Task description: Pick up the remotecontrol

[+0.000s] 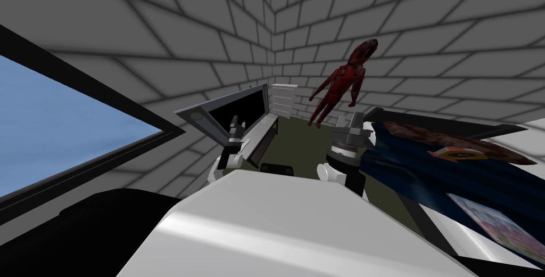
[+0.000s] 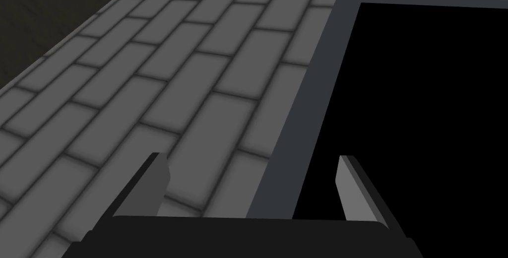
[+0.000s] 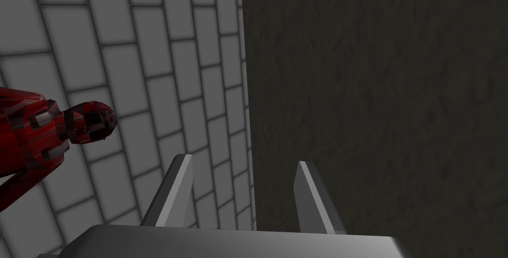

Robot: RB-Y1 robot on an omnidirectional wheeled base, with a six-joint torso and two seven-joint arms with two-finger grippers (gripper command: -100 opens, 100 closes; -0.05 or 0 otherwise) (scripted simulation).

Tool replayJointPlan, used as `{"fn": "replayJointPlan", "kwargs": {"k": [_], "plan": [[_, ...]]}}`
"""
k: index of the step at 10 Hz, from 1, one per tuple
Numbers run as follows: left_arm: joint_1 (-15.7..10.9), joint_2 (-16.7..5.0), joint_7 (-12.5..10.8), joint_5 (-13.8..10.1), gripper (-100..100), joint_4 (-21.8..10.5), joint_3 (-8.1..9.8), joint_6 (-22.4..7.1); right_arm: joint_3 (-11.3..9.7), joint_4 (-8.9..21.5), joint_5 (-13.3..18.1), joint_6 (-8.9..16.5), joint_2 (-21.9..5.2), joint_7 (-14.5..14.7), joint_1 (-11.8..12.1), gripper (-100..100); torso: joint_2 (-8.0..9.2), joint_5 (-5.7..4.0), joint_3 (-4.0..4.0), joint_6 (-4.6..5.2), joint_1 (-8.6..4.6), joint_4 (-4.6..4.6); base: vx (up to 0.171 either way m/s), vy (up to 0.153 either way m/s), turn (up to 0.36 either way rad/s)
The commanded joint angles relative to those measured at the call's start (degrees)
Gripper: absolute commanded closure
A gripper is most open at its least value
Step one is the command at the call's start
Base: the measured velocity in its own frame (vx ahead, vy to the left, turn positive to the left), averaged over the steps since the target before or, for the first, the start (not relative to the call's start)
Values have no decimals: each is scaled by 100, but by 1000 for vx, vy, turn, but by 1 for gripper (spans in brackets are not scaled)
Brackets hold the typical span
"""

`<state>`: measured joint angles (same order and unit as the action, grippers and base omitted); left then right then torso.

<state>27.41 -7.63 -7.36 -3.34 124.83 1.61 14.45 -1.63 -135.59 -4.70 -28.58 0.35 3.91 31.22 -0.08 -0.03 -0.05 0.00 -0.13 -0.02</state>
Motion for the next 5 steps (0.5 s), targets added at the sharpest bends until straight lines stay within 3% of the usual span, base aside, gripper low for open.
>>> {"fn": "replayJointPlan", "kwargs": {"k": [1,4,5], "plan": [[-123,-138,-70,-100,-100,-178,108,-279,0,0,0,0,0,0,0,0,0,0,0,0,0,0,20,-41,-93],[-319,-345,-197,-287,-100,-535,303,-710,0,0,0,0,0,0,0,0,-3,-1,-2,0,-3,-1,24,-46,-88],[-319,-345,-197,-287,-100,-549,303,-710,0,0,0,0,0,0,0,0,-2,0,-1,1,0,0,20,-26,-50]]}}
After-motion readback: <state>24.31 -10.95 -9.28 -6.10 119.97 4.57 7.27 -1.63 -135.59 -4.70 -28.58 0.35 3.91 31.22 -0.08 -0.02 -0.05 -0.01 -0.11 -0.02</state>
